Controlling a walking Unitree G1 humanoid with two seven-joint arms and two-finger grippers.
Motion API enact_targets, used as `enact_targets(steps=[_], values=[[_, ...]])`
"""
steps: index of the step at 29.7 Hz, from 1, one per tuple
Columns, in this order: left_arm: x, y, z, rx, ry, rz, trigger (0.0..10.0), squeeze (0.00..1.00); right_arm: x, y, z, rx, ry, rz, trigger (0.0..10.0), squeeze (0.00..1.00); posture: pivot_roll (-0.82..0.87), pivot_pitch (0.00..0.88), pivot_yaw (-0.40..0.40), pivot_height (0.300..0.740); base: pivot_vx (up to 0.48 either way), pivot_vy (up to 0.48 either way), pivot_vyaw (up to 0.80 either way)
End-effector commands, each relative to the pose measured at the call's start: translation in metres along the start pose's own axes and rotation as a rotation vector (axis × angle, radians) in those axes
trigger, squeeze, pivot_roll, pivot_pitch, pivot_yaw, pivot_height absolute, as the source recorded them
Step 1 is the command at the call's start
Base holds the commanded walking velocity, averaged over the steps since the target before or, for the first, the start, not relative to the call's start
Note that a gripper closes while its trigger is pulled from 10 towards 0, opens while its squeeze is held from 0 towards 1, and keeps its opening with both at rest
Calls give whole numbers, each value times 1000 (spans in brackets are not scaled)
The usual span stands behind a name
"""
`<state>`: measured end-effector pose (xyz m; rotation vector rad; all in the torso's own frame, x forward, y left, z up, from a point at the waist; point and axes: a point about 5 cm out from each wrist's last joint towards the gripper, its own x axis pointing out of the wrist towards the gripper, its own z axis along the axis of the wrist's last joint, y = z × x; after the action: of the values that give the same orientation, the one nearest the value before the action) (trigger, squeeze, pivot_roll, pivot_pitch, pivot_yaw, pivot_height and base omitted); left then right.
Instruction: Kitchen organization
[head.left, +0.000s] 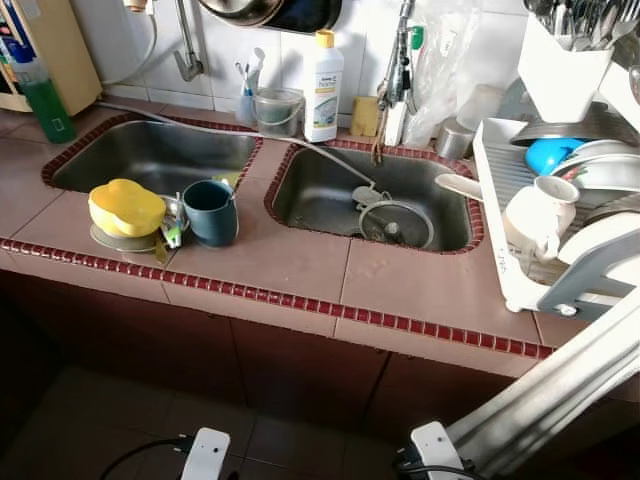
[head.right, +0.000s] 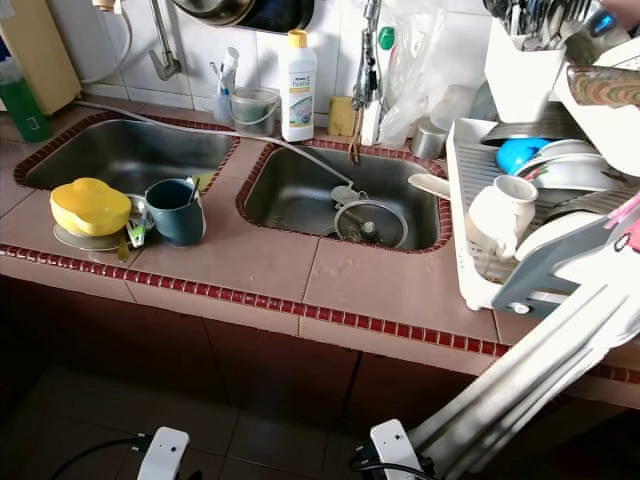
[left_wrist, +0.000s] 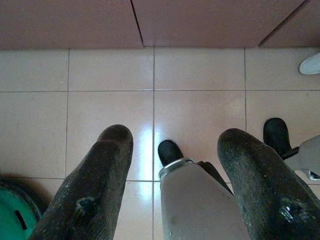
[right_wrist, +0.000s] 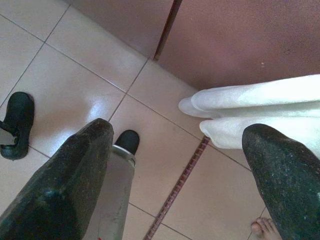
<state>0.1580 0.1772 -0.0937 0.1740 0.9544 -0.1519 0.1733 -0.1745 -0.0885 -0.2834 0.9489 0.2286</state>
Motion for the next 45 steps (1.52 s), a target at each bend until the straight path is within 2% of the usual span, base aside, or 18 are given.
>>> enact_targets(steps=[1,11,27,31,45], values=[[0,-1,-2,-2,10,-15,10000,0,-1,-3,-2,17,-2,-3,10000,0,-126,0,-27,740,0,0,0],[-1,-2,-4,-23,9,-33,10000,0,-2,-5,-7,29,7,-11,10000,0,-135,0,-18,740,0,0,0],[-1,-4,-5,-20,12,-43,10000,0,-3,1,-10,50,13,-3,10000,0,-134,0,-12,740,0,0,0],[-1,-4,-6,-43,11,-42,10000,0,-3,1,-11,53,15,-6,10000,0,-136,0,-10,740,0,0,0],[-3,-4,-11,-14,28,-54,10000,0,-4,5,-17,54,28,3,10000,0,-136,0,-10,740,0,0,0]])
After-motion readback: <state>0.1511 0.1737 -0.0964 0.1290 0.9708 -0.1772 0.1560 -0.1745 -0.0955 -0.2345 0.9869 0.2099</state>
